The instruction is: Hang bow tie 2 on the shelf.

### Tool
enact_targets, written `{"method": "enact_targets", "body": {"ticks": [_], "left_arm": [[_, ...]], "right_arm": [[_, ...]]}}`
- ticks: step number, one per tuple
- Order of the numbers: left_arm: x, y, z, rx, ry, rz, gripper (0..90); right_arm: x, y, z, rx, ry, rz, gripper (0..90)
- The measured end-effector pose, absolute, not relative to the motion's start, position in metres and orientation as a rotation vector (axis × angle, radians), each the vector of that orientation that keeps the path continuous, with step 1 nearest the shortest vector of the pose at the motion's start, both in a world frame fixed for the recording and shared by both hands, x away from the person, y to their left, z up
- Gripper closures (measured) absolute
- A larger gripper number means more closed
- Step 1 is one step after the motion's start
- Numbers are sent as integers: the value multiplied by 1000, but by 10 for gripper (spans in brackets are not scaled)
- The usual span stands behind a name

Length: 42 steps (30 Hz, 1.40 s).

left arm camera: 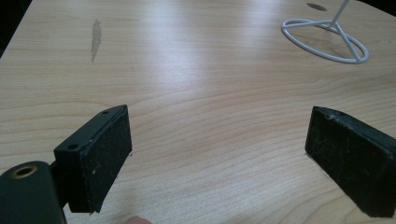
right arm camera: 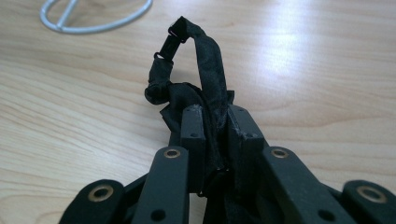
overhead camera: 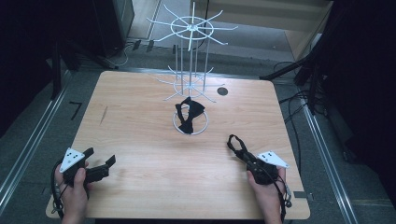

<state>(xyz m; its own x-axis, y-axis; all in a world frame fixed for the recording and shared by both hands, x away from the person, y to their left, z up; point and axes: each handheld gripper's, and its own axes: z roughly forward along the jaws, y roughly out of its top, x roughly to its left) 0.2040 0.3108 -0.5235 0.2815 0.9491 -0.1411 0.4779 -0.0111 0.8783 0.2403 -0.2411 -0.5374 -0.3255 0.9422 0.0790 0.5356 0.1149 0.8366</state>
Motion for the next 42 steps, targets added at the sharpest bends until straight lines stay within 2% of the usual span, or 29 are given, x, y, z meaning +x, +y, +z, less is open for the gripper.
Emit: {"method": "enact_targets", "body": {"ticks": [42], "left_arm": [[204,310,-524,1641,1333,656,81]], "right_arm": [[233,-236,-490,1314,1781,1249,791]]}}
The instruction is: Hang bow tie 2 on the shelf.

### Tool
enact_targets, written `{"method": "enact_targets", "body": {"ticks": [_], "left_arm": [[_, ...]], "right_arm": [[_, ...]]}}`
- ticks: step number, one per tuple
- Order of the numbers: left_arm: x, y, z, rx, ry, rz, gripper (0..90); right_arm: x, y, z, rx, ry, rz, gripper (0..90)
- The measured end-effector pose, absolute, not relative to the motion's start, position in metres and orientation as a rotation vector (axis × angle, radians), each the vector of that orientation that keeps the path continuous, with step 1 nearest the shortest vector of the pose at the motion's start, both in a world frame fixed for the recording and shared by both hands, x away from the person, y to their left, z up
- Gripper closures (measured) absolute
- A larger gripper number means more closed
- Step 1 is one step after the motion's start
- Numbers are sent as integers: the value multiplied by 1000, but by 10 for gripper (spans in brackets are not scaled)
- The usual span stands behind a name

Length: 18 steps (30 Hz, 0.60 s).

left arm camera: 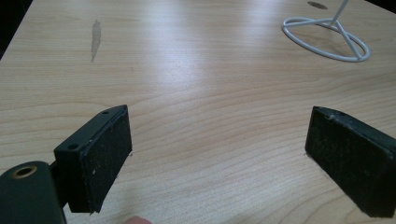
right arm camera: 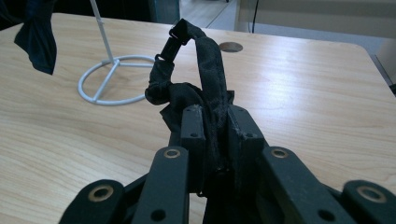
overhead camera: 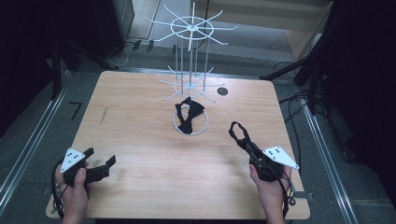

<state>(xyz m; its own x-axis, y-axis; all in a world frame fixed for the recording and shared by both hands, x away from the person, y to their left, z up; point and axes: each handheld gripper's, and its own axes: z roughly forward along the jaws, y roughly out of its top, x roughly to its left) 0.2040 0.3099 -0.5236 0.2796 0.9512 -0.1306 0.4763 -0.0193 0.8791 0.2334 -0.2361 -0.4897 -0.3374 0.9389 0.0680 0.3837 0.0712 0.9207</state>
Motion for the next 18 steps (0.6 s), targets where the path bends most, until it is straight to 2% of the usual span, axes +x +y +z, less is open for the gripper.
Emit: {"method": "enact_targets", "body": {"ticks": [18], "left_arm": [[204,310,-524,1640,1332,654,81]], "right_arm": [[239,-223,-474,1281,1762,1298,791]]}}
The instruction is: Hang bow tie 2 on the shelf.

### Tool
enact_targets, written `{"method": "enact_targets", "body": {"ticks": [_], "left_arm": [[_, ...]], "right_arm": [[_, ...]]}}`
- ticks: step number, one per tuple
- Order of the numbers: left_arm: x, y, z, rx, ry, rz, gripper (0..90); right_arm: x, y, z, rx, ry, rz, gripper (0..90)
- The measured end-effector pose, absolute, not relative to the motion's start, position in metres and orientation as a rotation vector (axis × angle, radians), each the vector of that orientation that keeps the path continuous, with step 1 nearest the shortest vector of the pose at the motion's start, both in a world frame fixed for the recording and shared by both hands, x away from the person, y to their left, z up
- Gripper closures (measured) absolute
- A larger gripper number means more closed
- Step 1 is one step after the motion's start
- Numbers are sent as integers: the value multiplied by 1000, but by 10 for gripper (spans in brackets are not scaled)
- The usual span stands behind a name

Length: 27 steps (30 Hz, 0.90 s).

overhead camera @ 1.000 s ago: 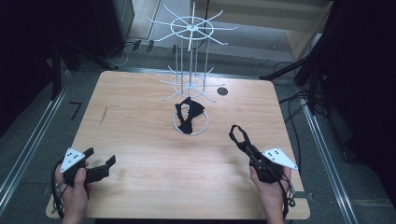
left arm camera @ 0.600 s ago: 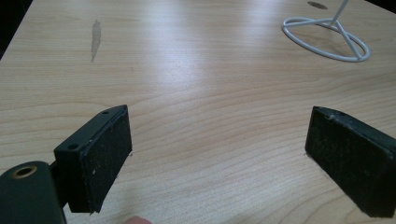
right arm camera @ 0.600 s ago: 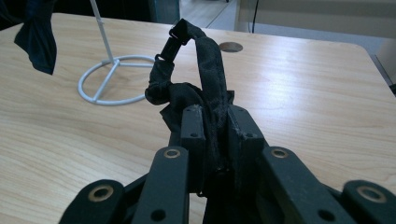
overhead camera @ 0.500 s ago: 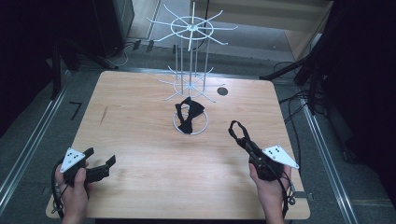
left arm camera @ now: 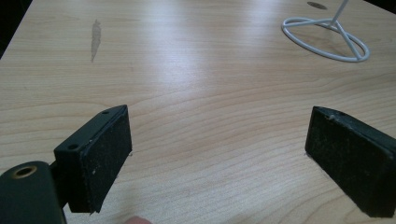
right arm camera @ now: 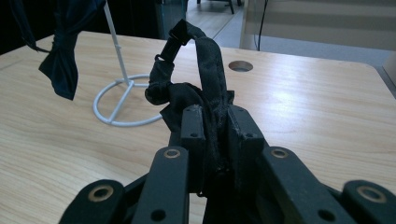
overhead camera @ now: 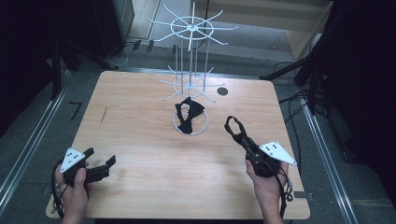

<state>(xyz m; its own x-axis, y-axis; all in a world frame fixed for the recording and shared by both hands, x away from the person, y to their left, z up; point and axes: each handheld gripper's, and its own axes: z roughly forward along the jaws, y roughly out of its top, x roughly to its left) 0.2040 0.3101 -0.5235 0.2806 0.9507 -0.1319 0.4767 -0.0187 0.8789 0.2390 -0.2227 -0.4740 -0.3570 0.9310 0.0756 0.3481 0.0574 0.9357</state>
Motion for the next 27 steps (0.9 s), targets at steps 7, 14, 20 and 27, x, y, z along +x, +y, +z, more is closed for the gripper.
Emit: {"method": "enact_targets", "body": {"ticks": [7,14,20,27], "left_arm": [[204,310,-524,1641,1332,654,81],[204,310,-524,1640,1332,653,81],[204,310,-524,1640,1332,652,81],[204,310,-524,1639,1331,653,81]], "right_arm": [[241,-218,-466,1267,1757,1315,791],[246,-213,-458,1251,1749,1330,791],[248,-209,-452,1242,1743,1340,791],[250,-204,-447,1229,1714,1366,790]]}}
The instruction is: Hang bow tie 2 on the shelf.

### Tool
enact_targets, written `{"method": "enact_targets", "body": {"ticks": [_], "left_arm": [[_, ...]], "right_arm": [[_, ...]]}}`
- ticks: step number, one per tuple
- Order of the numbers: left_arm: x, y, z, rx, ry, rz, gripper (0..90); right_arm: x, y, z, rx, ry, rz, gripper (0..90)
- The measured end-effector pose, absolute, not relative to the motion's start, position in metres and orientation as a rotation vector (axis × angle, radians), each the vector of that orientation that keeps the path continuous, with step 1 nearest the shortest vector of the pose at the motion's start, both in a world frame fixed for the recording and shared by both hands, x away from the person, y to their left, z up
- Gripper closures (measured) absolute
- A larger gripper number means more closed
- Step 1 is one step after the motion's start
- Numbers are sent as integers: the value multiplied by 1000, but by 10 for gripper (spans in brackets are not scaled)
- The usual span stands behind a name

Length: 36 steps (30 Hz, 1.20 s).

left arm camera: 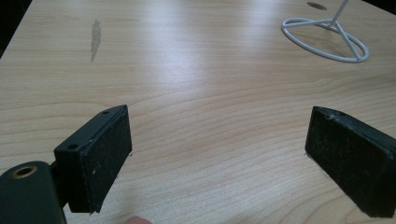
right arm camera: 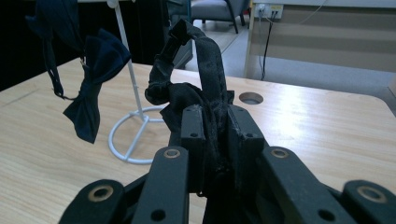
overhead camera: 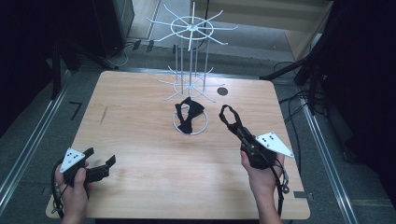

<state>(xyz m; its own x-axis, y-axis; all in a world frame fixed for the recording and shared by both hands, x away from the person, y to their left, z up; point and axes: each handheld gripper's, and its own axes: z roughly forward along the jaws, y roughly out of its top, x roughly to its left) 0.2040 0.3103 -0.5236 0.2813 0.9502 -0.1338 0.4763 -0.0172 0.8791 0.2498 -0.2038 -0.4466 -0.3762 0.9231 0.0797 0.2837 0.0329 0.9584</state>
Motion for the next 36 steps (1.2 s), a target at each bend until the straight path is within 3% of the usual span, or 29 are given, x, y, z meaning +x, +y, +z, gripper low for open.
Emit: {"method": "enact_targets", "body": {"ticks": [36], "left_arm": [[204,310,-524,1640,1331,654,81]], "right_arm": [[233,-190,-429,1119,1668,1486,787]]}}
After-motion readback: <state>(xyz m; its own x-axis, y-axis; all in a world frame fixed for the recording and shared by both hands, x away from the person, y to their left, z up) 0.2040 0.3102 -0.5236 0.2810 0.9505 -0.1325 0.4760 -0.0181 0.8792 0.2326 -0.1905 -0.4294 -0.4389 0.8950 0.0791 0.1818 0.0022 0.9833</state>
